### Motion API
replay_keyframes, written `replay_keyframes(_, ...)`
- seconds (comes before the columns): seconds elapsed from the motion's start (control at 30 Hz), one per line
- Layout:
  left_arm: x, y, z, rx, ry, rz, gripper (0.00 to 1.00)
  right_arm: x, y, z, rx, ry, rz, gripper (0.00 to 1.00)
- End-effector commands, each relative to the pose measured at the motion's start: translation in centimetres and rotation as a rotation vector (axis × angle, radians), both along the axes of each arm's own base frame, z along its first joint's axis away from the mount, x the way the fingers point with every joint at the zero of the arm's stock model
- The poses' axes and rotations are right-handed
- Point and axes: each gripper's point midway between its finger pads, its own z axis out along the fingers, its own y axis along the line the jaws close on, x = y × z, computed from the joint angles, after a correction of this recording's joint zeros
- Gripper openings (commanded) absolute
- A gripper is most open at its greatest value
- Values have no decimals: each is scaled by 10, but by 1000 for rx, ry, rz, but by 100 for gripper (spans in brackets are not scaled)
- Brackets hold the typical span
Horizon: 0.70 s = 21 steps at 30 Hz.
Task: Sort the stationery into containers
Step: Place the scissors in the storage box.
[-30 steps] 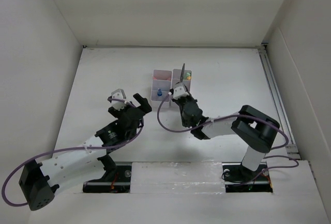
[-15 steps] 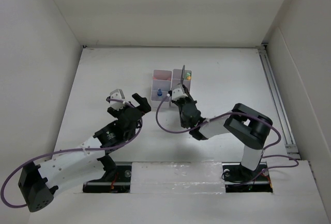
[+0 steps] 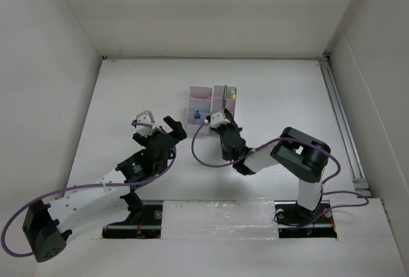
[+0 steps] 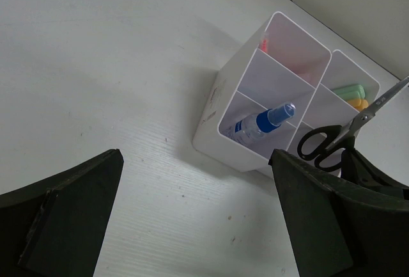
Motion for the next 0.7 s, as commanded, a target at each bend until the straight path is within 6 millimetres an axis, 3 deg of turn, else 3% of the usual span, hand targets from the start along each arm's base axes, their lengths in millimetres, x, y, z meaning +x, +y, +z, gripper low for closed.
replay_keyframes(0.0,2,2,6,-11,-26,7,100,-1,3,12,78,-36,-8,0)
replay_keyframes(0.43,1,3,10,-16,-38,5,100,-5,12,-4,55,20,2,3)
replay_keyframes(0.53,1,3,10,-16,-38,5,100,-5,12,-4,55,20,2,8)
replay_keyframes(0.67,1,3,10,-16,-38,5,100,-8,8,2,75,14,2,23)
